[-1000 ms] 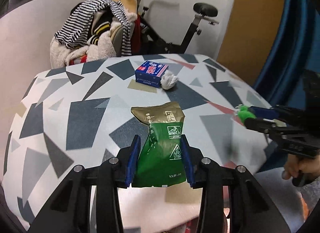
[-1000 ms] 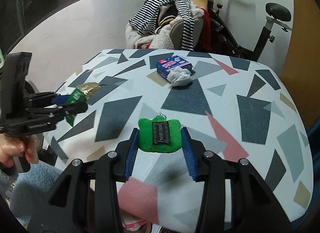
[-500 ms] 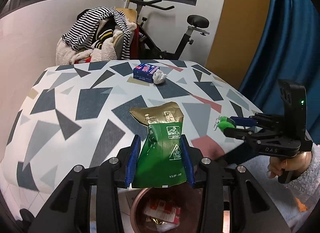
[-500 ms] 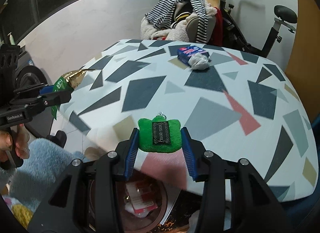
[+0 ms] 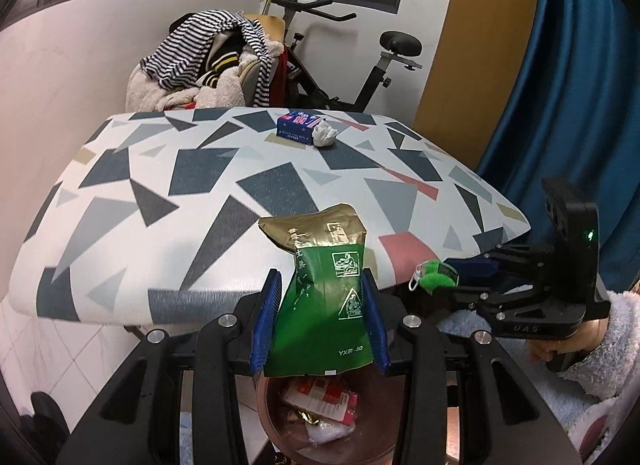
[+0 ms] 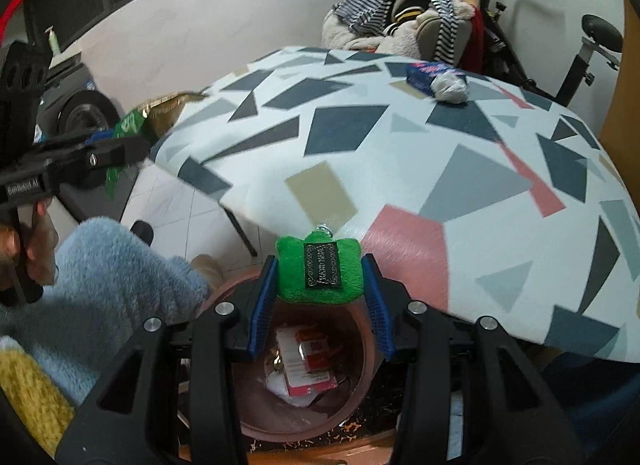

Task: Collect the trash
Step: 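Lower both tools over the brown bin and open them to drop the keychain and packet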

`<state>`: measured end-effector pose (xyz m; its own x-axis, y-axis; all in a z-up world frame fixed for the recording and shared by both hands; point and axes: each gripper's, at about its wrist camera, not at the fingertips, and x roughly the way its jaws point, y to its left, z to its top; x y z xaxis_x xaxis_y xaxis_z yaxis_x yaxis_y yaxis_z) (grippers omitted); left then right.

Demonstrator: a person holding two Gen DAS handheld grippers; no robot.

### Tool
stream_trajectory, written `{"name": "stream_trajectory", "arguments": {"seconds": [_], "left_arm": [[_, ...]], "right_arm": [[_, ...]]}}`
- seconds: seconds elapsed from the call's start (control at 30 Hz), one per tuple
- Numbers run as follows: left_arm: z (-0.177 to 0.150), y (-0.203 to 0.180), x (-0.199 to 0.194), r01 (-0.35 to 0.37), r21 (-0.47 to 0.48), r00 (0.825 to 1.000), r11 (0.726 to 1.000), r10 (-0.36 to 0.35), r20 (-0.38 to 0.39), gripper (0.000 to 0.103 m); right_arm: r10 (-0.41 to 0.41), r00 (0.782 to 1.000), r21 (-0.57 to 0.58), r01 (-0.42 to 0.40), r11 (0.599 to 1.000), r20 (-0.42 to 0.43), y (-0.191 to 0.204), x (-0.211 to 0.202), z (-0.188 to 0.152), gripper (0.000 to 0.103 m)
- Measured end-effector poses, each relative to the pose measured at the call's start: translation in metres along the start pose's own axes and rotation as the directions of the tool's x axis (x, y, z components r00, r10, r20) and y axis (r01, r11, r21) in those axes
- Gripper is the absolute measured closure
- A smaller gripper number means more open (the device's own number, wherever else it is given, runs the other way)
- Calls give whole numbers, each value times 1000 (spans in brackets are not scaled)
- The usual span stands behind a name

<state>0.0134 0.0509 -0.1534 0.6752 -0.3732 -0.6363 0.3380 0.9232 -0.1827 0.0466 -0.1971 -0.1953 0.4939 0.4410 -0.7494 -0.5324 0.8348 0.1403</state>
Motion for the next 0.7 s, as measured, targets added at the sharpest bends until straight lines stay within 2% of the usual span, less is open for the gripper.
{"name": "stream_trajectory", "arguments": {"seconds": [0.3,0.57,0.7], "left_arm": [[-19,0,2,-19,12,1000,1000,19,-23,64],[-23,3,8,-11,-4,999,1000,11,-38,64],[-25,2,9,-6,-6,999,1000,6,-43,64]], "right_arm": [[39,998,-8,-40,999,-56,12,22,-18,59],[59,992,-48,-65,997,-107,22,38,-22,58],[59,991,-53,-66,996,-121,24,41,-25,54]]}}
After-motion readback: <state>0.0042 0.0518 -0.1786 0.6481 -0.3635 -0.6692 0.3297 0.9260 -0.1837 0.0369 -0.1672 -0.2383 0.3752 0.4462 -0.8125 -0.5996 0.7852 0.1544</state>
